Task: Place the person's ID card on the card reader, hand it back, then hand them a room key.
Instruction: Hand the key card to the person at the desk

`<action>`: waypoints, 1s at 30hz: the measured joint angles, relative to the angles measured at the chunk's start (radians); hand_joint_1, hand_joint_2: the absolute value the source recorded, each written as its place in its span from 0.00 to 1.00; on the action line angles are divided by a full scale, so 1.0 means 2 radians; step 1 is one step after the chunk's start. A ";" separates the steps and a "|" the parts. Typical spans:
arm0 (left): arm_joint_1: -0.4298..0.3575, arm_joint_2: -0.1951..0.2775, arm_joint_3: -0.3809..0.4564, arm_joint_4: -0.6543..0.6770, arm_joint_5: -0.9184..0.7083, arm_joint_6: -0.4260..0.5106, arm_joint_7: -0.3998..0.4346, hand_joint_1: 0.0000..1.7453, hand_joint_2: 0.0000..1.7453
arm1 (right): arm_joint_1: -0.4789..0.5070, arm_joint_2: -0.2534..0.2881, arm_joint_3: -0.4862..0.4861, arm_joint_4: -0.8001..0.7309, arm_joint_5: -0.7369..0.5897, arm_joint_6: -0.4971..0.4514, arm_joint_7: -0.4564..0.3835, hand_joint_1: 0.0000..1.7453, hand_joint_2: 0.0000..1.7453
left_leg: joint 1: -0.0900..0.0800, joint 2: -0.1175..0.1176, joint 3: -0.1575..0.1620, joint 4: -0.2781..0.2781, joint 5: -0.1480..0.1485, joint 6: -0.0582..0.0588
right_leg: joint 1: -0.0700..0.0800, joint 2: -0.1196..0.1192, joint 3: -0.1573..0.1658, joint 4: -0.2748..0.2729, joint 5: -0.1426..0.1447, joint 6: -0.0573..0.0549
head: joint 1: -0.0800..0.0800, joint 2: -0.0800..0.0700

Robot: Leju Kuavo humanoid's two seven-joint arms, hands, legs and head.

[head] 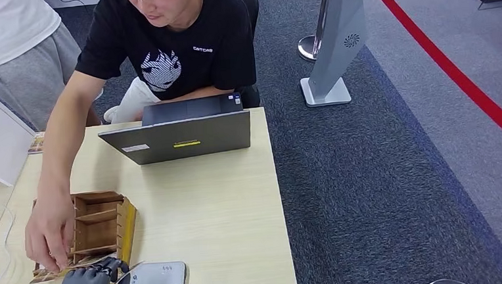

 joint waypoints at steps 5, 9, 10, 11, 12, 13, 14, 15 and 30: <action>-0.011 -0.019 0.045 -0.044 -0.023 -0.029 -0.042 1.00 1.00 | 0.001 0.000 0.009 0.000 0.001 -0.001 -0.004 0.00 1.00 | 0.000 0.000 0.000 0.000 0.000 0.000 | 0.000 0.000 0.000 0.000 0.000 0.000 | 0.000 0.000; -0.029 -0.029 0.079 -0.065 -0.043 -0.049 -0.054 1.00 1.00 | 0.001 0.000 0.013 0.003 0.003 0.000 -0.005 0.00 1.00 | 0.000 0.000 0.000 0.000 0.000 0.000 | 0.000 0.000 0.000 0.000 0.000 0.000 | 0.000 0.000; -0.035 -0.031 0.087 -0.068 -0.045 -0.055 -0.055 1.00 1.00 | 0.001 0.000 0.014 0.003 0.004 0.000 -0.005 0.00 1.00 | 0.000 0.000 0.000 0.000 0.000 0.000 | 0.000 0.000 0.000 0.000 0.000 0.000 | 0.000 0.000; -0.042 -0.032 0.094 -0.071 -0.047 -0.060 -0.056 1.00 1.00 | 0.001 0.000 0.014 0.004 0.006 0.001 -0.005 0.00 1.00 | 0.000 0.000 0.000 0.000 0.000 0.000 | 0.000 0.000 0.000 0.000 0.000 0.000 | 0.000 0.000; -0.048 -0.033 0.102 -0.073 -0.047 -0.066 -0.056 1.00 1.00 | 0.001 0.000 0.014 0.004 0.007 0.001 -0.005 0.00 1.00 | 0.000 0.000 0.000 0.000 0.000 0.000 | 0.000 0.000 0.000 0.000 0.000 0.000 | 0.000 0.000; -0.054 -0.034 0.108 -0.074 -0.047 -0.070 -0.056 1.00 1.00 | 0.001 0.000 0.015 0.005 0.009 0.001 -0.005 0.00 1.00 | 0.000 0.000 0.000 0.000 0.000 0.000 | 0.000 0.000 0.000 0.000 0.000 0.000 | 0.000 0.000; -0.059 -0.034 0.113 -0.075 -0.046 -0.073 -0.055 1.00 1.00 | 0.001 0.000 0.015 0.006 0.009 0.001 -0.005 0.00 1.00 | 0.000 0.000 0.000 0.000 0.000 0.000 | 0.000 0.000 0.000 0.000 0.000 0.000 | 0.000 0.000; -0.064 -0.034 0.118 -0.076 -0.045 -0.077 -0.053 1.00 1.00 | 0.001 0.000 0.015 0.006 0.009 0.002 -0.005 0.00 1.00 | 0.000 0.000 0.000 0.000 0.000 0.000 | 0.000 0.000 0.000 0.000 0.000 0.000 | 0.000 0.000; -0.093 -0.043 0.250 -0.076 0.031 -0.101 -0.057 0.00 1.00 | 0.029 0.000 0.016 -0.030 -0.009 0.011 0.047 0.00 1.00 | 0.000 0.000 0.000 0.000 0.000 0.000 | 0.000 0.000 0.000 0.000 0.000 0.000 | 0.000 0.000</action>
